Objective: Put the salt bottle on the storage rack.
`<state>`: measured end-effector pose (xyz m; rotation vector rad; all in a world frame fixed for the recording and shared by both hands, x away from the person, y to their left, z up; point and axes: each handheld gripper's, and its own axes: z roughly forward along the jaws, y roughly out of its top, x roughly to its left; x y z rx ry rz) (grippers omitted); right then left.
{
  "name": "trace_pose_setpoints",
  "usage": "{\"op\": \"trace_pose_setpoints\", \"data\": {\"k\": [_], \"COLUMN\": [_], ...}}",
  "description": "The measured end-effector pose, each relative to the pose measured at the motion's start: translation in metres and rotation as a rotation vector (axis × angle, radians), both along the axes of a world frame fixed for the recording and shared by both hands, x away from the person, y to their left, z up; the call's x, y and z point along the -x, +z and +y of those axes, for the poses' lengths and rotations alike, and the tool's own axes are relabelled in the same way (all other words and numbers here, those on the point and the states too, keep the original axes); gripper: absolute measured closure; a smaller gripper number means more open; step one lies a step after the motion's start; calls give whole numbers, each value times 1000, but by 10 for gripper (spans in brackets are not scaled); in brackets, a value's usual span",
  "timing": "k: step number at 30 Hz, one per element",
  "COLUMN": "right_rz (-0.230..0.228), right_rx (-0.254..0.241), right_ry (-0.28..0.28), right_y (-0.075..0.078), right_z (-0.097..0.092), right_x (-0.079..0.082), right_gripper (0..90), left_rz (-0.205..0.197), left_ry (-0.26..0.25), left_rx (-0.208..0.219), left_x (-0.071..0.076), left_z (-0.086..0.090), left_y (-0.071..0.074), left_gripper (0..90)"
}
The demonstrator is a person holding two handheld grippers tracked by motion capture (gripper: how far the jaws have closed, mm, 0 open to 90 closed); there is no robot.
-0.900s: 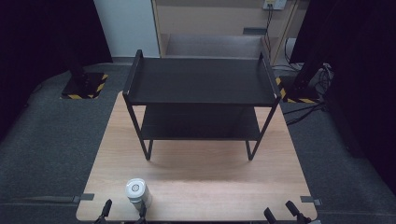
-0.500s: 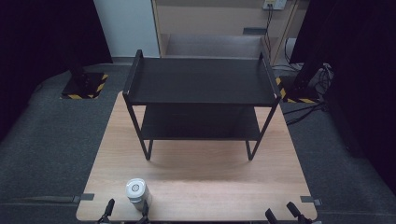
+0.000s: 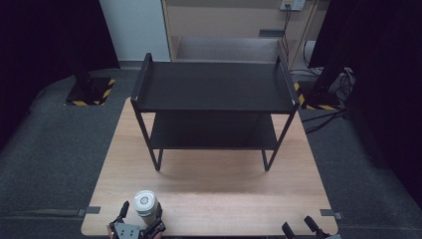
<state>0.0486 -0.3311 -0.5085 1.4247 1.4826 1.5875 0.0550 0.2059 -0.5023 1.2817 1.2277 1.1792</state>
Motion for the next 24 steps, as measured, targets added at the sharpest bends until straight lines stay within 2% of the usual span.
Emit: {"op": "trace_pose_setpoints", "data": {"k": [2, 10, 16, 17, 18, 24], "right_rz": [4, 14, 16, 17, 18, 22], "right_rx": [0, 3, 6, 6, 6, 8], "right_ry": [-3, -6, -6, -5, -5, -3], "right_y": [-1, -1, 0, 0, 0, -1], "right_z": [0, -1, 0, 0, 0, 1], "right_x": [0, -3, -5, -5, -5, -6], "right_gripper": [59, 59, 59, 60, 59, 60], "left_rz": [9, 19, 4, 3, 2, 3], "left_ry": [2, 7, -19, -24, -34, -35], "left_rx": [-3, 17, 19, 17, 20, 22], "left_x": [-5, -10, -9, -9, -9, -9], "left_z": [-1, 1, 5, 5, 7, 8], "left_y": [-2, -7, -10, -10, -10, -10], "left_gripper": [62, 100, 190, 221, 288, 299]}}
